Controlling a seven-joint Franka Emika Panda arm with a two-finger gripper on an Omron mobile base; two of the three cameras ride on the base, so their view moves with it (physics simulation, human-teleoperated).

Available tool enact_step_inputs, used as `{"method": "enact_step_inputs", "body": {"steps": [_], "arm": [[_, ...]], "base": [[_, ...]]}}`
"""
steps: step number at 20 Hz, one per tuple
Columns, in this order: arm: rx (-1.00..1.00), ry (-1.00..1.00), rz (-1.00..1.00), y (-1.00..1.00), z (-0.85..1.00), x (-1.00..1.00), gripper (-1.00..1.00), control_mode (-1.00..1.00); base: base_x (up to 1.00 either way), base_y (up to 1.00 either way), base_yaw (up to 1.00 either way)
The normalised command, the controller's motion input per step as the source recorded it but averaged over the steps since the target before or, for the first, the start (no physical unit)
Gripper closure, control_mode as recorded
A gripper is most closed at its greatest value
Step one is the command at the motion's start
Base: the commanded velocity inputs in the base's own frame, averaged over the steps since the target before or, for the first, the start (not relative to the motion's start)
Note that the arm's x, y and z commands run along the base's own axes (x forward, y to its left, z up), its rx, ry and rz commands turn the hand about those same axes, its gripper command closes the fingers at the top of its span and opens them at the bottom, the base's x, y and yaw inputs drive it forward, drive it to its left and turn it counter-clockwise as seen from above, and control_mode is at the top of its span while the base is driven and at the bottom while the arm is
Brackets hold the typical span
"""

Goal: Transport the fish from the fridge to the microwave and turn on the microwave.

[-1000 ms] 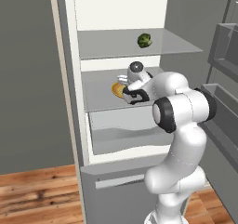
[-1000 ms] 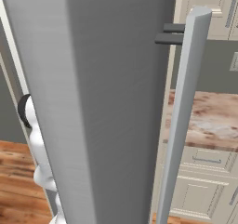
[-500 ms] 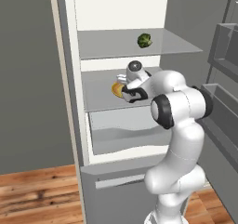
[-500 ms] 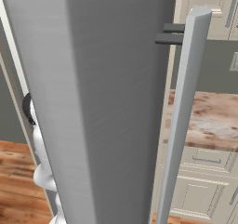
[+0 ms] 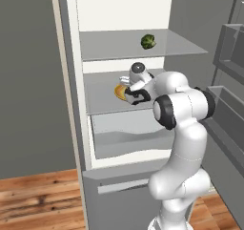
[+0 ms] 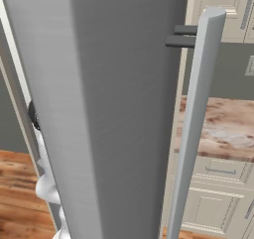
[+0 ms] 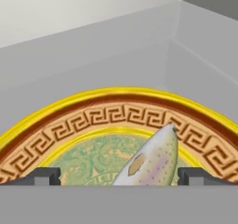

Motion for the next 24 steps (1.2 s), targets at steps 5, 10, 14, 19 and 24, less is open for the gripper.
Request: {"method": "enact_step_inputs", "body": {"steps": [5,10,14,19,24], "arm": [[0.0,0.0,0.0,-0.05,-0.11,0.07,-1.0,-1.0],[0.0,0.0,0.0,-0.02,-0.06,-0.01,-1.0,-1.0],[0.0,0.0,0.0,0.0,-0.06,-0.01,-1.0,-1.0],[0.0,0.0,0.0,0.0,-0.07,0.0,-1.0,-1.0],[0.0,0.0,0.0,0.0,-0.08,0.0,-1.0,-1.0]], "base": [[0.0,0.0,0.0],[0.0,0.0,0.0],[0.0,0.0,0.0],[0.0,0.0,0.0],[0.0,0.0,0.0]]}}
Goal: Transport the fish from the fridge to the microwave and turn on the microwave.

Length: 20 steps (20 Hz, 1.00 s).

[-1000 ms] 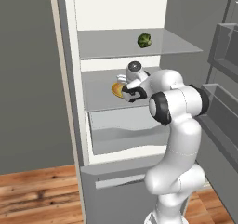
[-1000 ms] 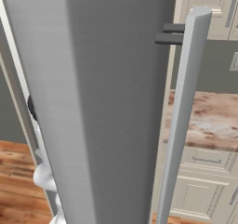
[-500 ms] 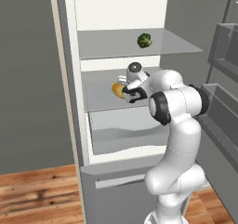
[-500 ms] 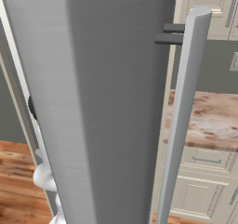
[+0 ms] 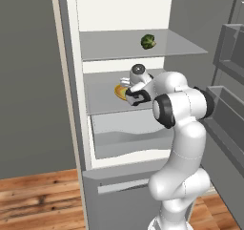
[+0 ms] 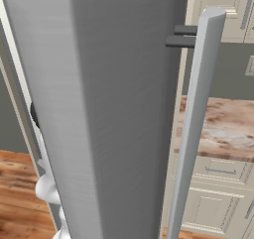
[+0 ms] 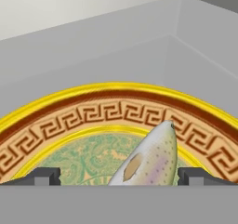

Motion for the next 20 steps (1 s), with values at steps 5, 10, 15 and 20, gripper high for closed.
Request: {"method": "enact_step_inputs", "body": {"steps": [5,10,15,20], "arm": [[0.0,0.0,0.0,0.0,-0.06,0.0,1.0,-1.0],[0.0,0.0,0.0,-0.03,-0.02,-0.03,1.0,-1.0],[0.0,-0.01,0.0,-0.03,0.0,-0.13,1.0,-1.0],[0.0,0.0,0.0,-0.05,0.0,-0.12,1.0,-1.0]], "base": [[0.0,0.0,0.0],[0.0,0.0,0.0],[0.0,0.0,0.0],[0.0,0.0,0.0]]}}
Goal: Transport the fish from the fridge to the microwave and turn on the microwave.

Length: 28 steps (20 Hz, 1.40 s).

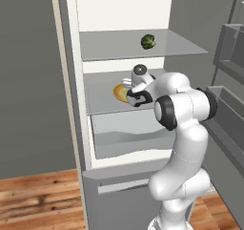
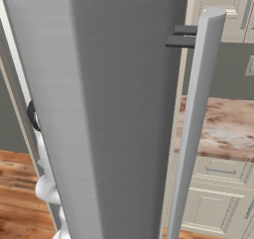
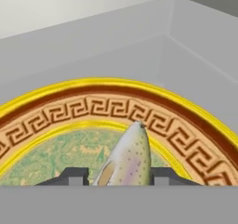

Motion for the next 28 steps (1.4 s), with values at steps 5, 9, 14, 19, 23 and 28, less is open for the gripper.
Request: {"method": "enact_step_inputs", "body": {"steps": [5,9,14,19,23,28], "arm": [[0.0,0.0,0.0,-0.05,0.08,-0.04,1.0,-1.0],[0.0,-0.03,0.0,-0.01,0.23,-0.17,1.0,-1.0],[0.0,-0.05,0.0,0.0,0.21,-0.3,1.0,-1.0],[0.0,-0.03,-0.01,0.06,0.13,-0.4,1.0,-1.0],[0.0,-0.01,-0.01,0.07,0.1,-0.4,1.0,-1.0],[0.0,0.0,-0.02,0.05,0.15,-0.3,1.0,-1.0]], "base": [[0.0,0.0,0.0],[0.0,0.0,0.0],[0.0,0.0,0.0],[0.0,0.0,0.0],[0.0,0.0,0.0],[0.0,0.0,0.0]]}}
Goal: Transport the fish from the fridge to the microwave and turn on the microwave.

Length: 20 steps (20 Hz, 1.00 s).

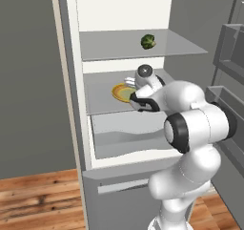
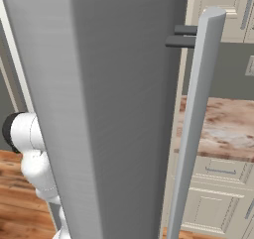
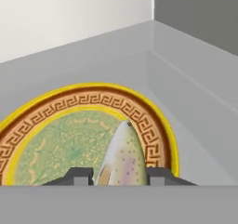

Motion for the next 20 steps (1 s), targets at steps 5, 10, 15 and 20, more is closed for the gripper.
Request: {"method": "enact_step_inputs", "body": {"steps": [5,10,15,20], "arm": [[0.0,0.0,-0.02,0.0,0.22,-0.38,1.0,-1.0],[0.0,0.0,-0.01,0.03,0.17,-0.48,1.0,-1.0],[0.0,0.0,0.0,0.06,0.15,-0.53,1.0,-1.0],[0.0,0.0,0.01,0.01,0.17,-0.51,1.0,-1.0]], "base": [[0.0,0.0,0.0],[0.0,0.0,0.0],[0.0,0.0,0.0],[0.0,0.0,0.0]]}}
